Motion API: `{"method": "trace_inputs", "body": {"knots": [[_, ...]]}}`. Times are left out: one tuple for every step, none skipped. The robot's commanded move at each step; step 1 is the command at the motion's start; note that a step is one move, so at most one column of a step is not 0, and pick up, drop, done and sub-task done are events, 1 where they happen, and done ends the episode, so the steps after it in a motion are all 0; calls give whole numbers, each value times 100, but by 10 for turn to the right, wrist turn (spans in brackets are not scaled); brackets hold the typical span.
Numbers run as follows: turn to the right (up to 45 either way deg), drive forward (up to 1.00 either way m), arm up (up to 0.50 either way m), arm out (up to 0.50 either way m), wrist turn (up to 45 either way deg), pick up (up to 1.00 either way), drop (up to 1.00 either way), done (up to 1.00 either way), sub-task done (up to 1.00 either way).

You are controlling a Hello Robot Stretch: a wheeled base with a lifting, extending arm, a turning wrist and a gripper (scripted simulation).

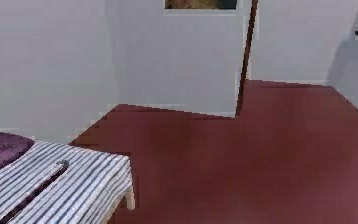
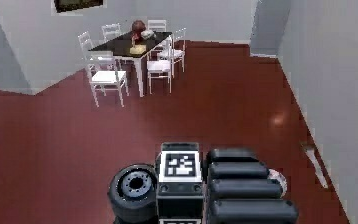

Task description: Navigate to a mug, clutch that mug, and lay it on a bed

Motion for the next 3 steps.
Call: {"method": "trace_inputs", "body": {"knots": [[-450, 0, 0, 0, 0, 0, 0, 0, 0], [-450, 0, 0, 0, 0, 0, 0, 0, 0], [-450, 0, 0, 0, 0, 0, 0, 0, 0]]}}
